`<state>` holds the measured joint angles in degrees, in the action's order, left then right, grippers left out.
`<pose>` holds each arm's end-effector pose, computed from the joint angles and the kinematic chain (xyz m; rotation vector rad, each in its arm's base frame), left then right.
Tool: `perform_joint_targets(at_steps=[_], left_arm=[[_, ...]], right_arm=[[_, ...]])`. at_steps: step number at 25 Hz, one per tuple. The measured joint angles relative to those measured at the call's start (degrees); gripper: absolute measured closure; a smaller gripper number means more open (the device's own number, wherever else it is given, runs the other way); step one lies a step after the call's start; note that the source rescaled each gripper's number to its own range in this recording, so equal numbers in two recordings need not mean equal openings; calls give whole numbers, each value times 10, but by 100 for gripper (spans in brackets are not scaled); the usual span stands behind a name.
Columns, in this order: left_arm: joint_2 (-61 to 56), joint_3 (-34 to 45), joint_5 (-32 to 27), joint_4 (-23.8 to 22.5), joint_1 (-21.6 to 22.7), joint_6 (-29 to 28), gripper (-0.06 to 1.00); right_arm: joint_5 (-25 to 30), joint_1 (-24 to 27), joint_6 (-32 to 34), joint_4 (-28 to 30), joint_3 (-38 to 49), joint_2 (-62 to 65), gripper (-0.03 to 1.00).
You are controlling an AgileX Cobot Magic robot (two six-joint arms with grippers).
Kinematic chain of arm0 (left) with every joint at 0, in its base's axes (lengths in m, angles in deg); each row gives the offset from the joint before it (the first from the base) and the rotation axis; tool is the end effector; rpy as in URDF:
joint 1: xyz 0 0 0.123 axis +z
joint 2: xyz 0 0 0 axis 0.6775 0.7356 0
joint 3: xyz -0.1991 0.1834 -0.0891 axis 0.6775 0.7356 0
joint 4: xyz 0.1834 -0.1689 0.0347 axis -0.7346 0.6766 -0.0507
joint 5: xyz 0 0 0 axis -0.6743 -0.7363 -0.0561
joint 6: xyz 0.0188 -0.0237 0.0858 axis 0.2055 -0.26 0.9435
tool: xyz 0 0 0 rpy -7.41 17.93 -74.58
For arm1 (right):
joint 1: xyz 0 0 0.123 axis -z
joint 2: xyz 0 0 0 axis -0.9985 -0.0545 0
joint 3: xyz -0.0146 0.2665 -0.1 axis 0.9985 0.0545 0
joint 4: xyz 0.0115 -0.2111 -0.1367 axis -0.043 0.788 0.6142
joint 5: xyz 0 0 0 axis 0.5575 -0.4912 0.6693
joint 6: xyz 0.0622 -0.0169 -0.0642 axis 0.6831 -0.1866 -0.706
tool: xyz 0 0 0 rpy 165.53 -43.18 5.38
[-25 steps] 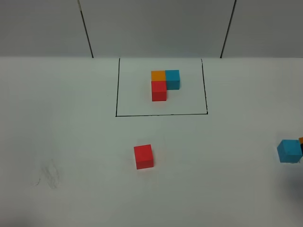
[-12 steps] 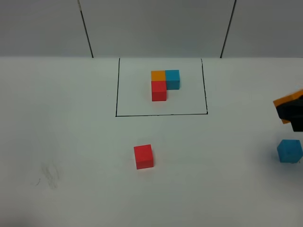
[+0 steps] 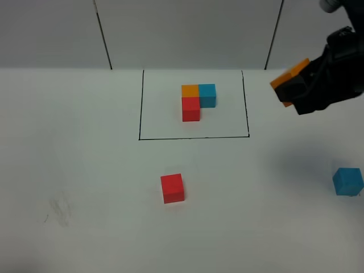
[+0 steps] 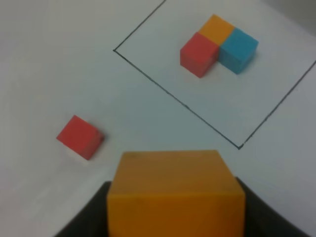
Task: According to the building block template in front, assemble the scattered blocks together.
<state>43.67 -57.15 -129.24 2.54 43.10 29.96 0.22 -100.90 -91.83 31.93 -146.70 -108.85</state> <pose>0.0414 0.0013 0.2731 -0.0387 2.3534 0.0061 0.2809 0.1029 0.3646 -0.8389 2.2508 0.3914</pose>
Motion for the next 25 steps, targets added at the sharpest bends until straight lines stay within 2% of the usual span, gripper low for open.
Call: perform_joint_targets(at_steps=[9, 18, 25], left_arm=[[0, 0, 0, 0, 0, 1, 94], [0, 0, 0, 0, 0, 1, 94], [0, 0, 0, 0, 0, 1, 94]], right_arm=[[-7, -93, 10, 44, -101, -128, 41], [-61, -147, -29, 47, -107, -216, 41], [-88, -171, -65, 49, -110, -275, 41]])
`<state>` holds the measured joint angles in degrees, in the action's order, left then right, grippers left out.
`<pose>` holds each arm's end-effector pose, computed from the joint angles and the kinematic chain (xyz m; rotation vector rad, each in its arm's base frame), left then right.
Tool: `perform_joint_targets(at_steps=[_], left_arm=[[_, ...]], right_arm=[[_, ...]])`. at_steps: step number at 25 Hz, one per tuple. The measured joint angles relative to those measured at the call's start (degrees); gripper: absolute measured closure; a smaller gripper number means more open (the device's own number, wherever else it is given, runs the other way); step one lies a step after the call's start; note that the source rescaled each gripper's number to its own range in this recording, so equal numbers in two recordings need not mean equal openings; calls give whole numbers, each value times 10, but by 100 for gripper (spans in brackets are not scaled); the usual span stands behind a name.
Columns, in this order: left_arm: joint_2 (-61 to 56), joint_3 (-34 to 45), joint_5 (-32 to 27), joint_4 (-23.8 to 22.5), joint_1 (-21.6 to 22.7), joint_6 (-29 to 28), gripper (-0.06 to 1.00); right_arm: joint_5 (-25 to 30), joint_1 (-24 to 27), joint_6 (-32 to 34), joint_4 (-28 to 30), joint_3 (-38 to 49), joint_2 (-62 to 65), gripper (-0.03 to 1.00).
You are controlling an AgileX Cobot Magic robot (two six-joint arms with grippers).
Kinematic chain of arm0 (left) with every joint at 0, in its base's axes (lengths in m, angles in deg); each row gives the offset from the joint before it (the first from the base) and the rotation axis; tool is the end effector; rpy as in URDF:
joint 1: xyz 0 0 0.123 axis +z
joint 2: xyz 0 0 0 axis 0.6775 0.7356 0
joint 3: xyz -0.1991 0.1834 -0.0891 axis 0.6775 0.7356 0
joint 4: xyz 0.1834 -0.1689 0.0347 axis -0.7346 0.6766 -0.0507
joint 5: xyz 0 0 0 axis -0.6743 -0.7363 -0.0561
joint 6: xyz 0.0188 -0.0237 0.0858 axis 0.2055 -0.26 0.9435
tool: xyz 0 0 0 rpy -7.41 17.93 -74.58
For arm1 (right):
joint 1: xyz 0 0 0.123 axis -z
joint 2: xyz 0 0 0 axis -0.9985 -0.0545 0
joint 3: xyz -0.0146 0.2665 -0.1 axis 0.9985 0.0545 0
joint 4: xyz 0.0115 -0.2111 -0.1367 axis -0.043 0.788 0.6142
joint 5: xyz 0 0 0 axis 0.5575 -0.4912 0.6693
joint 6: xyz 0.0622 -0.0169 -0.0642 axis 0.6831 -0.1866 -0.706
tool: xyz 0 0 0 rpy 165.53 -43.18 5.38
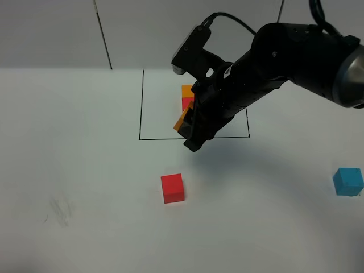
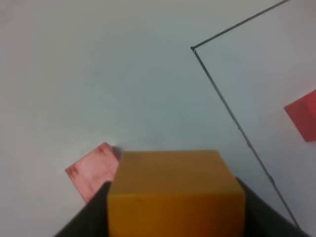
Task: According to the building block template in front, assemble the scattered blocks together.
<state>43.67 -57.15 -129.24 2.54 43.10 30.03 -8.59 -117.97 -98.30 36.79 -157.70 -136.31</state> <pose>0.0414 0.0013 0.2731 -0.0372 2.3534 0.0067 0.3452 0.2347 0.2545 -1.3258 2.2119 0.3562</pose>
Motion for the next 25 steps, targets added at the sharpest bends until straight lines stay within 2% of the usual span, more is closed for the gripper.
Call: perform_joint_targets(at_steps=[11, 20, 25], left_arm=[[0, 0, 0, 0, 0, 1, 94], [0, 0, 0, 0, 0, 1, 94], [0, 0, 0, 0, 0, 1, 94]], right_arm=[[-3, -40, -21, 1, -76, -95, 41], [-3, -45, -52, 2, -78, -128, 41], [-4, -45, -99, 2, -83, -128, 41]])
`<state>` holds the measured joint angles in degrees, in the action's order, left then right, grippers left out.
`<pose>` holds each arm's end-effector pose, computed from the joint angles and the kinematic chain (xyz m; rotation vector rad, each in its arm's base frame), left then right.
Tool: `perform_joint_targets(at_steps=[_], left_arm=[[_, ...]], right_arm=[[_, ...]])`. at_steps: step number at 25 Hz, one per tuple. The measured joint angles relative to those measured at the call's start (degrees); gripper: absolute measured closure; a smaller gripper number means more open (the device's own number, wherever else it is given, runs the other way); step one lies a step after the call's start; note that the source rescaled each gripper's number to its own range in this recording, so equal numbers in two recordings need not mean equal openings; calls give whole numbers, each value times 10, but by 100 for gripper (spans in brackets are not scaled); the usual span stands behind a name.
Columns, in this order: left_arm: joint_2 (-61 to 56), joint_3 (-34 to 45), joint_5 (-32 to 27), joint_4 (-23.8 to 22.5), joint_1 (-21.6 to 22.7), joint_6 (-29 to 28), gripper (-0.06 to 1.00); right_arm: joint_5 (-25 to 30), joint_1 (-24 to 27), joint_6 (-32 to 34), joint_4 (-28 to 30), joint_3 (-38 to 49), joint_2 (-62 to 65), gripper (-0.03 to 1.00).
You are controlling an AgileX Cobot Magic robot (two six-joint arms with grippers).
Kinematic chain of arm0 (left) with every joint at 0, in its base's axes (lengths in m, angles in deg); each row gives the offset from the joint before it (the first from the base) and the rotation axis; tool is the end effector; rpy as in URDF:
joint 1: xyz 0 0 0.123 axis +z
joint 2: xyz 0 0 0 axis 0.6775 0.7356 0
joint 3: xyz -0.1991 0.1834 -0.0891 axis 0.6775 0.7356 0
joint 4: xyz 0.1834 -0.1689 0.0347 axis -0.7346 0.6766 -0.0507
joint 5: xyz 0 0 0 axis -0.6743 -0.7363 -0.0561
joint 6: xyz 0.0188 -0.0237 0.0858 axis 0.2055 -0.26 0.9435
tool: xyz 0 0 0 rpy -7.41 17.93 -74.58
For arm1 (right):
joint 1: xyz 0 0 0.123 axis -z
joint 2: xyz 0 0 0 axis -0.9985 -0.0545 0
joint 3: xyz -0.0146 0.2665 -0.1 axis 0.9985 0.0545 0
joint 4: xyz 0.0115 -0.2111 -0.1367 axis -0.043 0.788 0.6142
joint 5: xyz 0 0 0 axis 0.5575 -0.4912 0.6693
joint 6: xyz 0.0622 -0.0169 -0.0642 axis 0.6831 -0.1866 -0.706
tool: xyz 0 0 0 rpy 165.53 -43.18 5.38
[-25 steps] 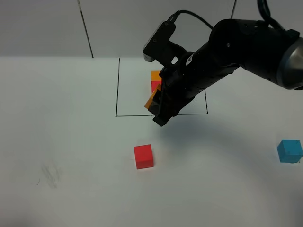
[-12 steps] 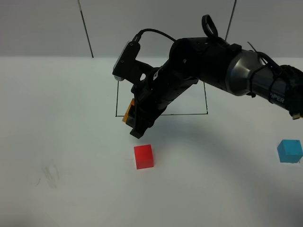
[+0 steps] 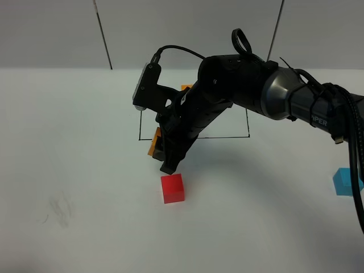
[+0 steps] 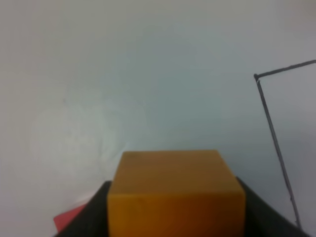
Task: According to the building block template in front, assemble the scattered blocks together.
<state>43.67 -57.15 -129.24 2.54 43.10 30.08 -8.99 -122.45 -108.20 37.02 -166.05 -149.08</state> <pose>0.0414 0.0013 0.2731 -0.0362 2.3534 0.0071 0.3615 0.2861 0.1987 -1.6210 2.0853 0.3240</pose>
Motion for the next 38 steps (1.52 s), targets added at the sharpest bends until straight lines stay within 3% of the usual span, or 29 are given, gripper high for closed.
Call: perform_joint_targets(at_steps=[8, 14, 29, 38], left_arm=[[0, 0, 0, 0, 0, 0, 94], [0, 0, 0, 0, 0, 1, 94], [0, 0, 0, 0, 0, 1, 94], [0, 0, 0, 0, 0, 1, 94]], right_arm=[[-10, 0, -80, 11, 0, -3, 41], [-10, 0, -188, 24, 0, -3, 41], [-1, -21, -666, 31, 0, -10, 41], [-15, -40, -673, 162, 0, -11, 41]])
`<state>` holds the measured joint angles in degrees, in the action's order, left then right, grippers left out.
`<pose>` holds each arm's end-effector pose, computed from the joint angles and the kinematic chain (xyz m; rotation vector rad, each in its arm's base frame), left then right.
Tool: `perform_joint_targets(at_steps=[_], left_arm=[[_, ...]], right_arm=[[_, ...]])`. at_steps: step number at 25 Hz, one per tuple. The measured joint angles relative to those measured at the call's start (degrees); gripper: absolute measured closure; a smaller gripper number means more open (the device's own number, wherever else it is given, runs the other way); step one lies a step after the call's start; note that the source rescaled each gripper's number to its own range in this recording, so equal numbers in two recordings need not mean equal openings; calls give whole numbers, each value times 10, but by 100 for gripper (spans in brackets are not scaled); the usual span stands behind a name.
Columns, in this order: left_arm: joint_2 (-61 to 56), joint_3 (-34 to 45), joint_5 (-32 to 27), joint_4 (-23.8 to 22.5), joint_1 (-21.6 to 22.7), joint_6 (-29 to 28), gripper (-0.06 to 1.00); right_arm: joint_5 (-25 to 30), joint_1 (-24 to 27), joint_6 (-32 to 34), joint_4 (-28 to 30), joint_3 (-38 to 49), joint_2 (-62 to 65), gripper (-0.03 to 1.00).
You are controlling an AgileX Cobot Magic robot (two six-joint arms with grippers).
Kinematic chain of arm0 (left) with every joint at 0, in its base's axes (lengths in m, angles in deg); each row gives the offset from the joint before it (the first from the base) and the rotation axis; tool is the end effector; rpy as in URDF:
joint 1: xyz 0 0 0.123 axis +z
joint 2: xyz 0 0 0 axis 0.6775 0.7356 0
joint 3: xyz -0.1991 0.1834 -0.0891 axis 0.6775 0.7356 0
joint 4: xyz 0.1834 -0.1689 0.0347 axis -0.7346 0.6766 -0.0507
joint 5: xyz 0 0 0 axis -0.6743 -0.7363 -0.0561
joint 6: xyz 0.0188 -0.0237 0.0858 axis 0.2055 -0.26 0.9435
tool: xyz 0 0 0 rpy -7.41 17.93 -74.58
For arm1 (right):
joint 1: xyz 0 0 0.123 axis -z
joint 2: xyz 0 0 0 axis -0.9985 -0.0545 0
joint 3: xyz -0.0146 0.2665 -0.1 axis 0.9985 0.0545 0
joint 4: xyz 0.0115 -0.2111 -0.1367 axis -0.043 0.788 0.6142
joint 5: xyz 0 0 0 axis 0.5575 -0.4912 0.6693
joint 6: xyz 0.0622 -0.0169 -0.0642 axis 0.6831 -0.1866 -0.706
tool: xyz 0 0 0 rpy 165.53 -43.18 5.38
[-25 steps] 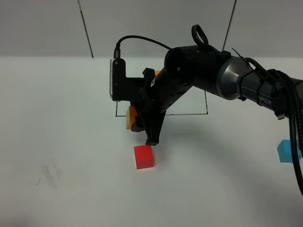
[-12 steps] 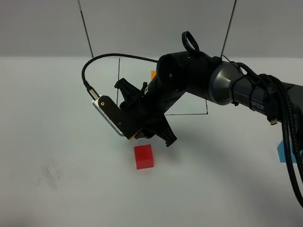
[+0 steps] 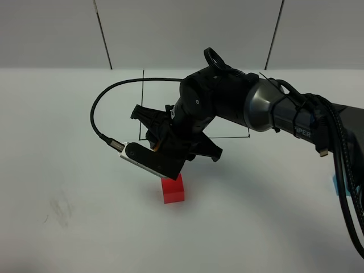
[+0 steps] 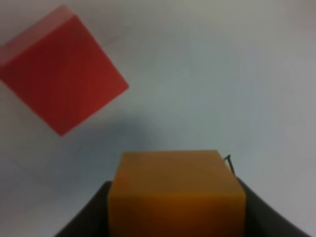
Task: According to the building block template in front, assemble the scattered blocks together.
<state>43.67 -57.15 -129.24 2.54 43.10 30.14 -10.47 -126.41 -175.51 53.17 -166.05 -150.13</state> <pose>0.0414 0.0013 0.2731 -0.0350 2.3534 0.0077 0.3534 0.2983 0.1876 -2.6703 0.5630 -0.3320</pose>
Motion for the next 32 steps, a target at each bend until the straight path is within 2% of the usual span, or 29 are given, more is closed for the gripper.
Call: perform_joint_targets(at_steps=[12, 23, 28, 32], left_arm=[[0, 0, 0, 0, 0, 0, 94], [0, 0, 0, 0, 0, 0, 94], [0, 0, 0, 0, 0, 0, 94], [0, 0, 0, 0, 0, 0, 94]], right_arm=[[99, -1, 0, 18, 0, -1, 41], [117, -1, 0, 18, -2, -1, 41], [121, -1, 0, 40, -51, -6, 41], [145, -1, 0, 45, -113, -16, 41]])
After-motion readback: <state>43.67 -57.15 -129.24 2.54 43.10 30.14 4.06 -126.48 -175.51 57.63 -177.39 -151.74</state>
